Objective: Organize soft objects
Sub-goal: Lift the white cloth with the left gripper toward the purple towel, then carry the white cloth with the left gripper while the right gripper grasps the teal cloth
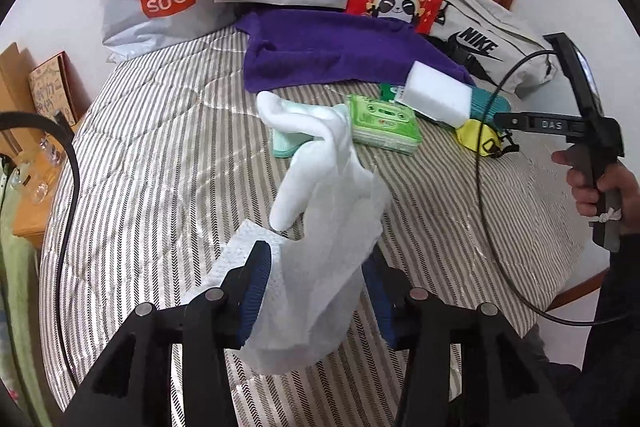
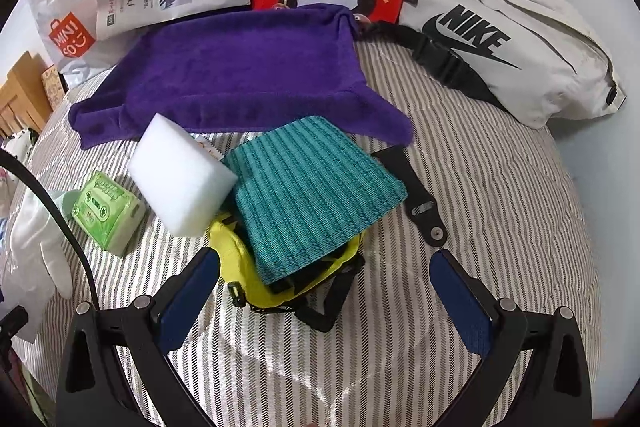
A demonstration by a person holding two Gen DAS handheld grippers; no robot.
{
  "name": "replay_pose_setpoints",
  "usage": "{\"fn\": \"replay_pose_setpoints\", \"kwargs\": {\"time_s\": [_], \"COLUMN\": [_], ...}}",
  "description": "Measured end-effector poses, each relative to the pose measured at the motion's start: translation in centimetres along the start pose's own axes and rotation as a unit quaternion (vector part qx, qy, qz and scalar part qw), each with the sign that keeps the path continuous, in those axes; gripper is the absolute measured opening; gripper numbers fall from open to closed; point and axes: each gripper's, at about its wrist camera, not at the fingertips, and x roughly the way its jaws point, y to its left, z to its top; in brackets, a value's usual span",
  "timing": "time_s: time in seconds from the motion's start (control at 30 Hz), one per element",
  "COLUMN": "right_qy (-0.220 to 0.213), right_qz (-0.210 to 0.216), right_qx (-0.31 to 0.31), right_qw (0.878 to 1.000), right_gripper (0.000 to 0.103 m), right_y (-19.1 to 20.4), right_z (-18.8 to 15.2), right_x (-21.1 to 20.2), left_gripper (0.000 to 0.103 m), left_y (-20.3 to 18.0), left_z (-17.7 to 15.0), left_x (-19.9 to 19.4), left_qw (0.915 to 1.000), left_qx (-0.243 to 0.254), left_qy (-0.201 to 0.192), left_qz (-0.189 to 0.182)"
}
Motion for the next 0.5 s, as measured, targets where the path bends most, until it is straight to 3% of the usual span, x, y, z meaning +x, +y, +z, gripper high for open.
{"fn": "replay_pose_setpoints", "kwargs": {"time_s": [0.07,0.13,0.17,0.3,0.5], "right_qy": [0.002,0.002,0.002,0.003,0.002], "right_qz": [0.000,0.000,0.000,0.001,0.003], "right_qx": [-0.003,-0.006,-0.006,-0.004,-0.002], "right_qw": [1.000,1.000,1.000,1.000,1.000], "right_gripper": [0.103,0.103,0.103,0.103,0.103], "right_y": [0.2,0.4,0.3,0.2,0.2], "right_z": [-0.1,-0.2,-0.2,-0.3,-0.4], "right_x": [0.0,-0.1,-0.1,-0.3,-0.4], "left_gripper": [0.043,0.017,0.012,0.009,0.009], "left_y": [-0.2,-0.5,-0.7,-1.3,-3.7], "left_z": [0.0,-0.1,-0.1,-0.3,0.3], "left_x": [-0.1,-0.2,-0.1,-0.2,-2.1], "left_qw": [1.0000,0.9998,0.9997,0.9991,0.9933], "left_qx": [0.004,0.013,0.018,0.029,0.062], "left_qy": [0.000,0.002,0.005,0.009,-0.021], "left_qz": [-0.005,-0.012,-0.014,-0.031,-0.095]}}
